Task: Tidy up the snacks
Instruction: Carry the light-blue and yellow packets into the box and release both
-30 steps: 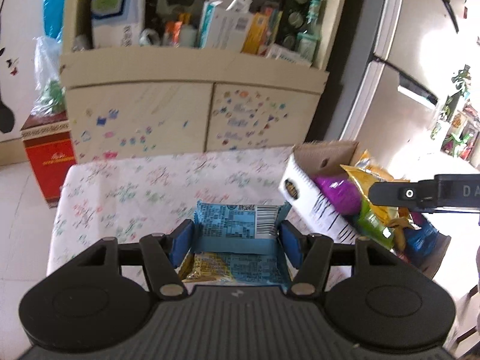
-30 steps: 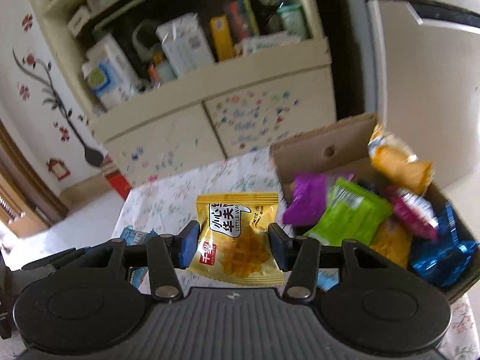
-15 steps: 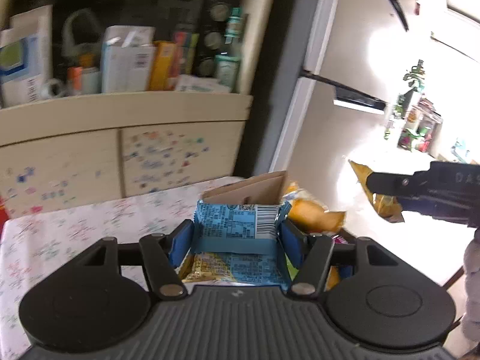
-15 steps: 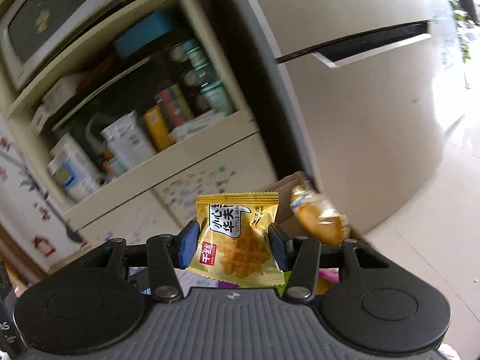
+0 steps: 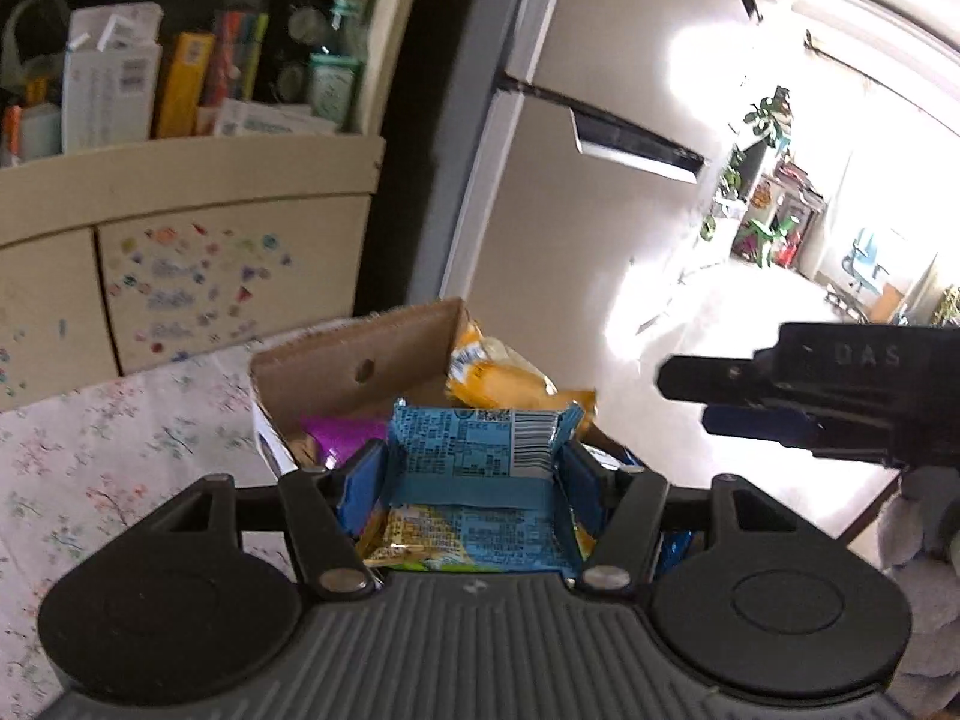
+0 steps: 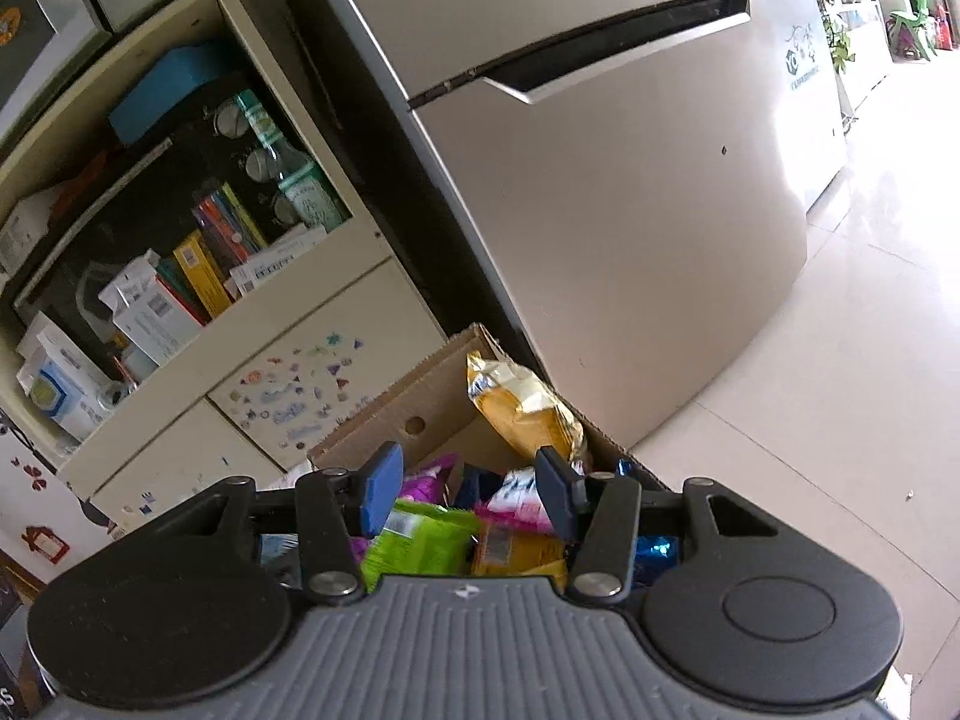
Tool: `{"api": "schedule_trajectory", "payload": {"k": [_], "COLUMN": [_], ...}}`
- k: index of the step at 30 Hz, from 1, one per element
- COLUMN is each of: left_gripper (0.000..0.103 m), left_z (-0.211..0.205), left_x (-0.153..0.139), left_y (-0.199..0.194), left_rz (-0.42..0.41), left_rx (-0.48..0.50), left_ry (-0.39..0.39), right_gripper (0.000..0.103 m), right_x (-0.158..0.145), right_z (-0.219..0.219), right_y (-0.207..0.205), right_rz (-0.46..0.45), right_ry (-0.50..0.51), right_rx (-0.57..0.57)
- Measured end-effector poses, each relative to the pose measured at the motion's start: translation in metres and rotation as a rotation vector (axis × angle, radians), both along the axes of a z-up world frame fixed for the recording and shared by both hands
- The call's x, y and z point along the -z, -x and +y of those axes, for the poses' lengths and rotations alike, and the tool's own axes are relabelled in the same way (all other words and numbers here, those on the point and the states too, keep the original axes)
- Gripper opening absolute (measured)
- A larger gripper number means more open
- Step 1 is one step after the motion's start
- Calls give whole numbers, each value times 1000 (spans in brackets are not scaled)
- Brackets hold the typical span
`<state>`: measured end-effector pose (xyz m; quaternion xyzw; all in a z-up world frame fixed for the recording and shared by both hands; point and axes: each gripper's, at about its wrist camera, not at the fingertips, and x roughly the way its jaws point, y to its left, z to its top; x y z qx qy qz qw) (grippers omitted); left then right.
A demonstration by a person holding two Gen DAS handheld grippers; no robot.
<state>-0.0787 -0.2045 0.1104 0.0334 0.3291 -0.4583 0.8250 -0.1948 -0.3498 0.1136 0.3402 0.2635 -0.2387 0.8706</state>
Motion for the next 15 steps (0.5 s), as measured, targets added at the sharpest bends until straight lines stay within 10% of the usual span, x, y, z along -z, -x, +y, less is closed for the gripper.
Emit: {"api": "schedule_trajectory", "payload": {"k": [15], "left_gripper": [90], "left_z": [-14], "left_x": [21], "left_y": [25], "left_rz": [-31], "left_rx": [69], "left_ry": [-91], "right_gripper": [77], "right_x": [3], "right_z": [-2], "right_y": [3], "right_rz": [34], "right_ry": [-10], "right_rx": [41]}}
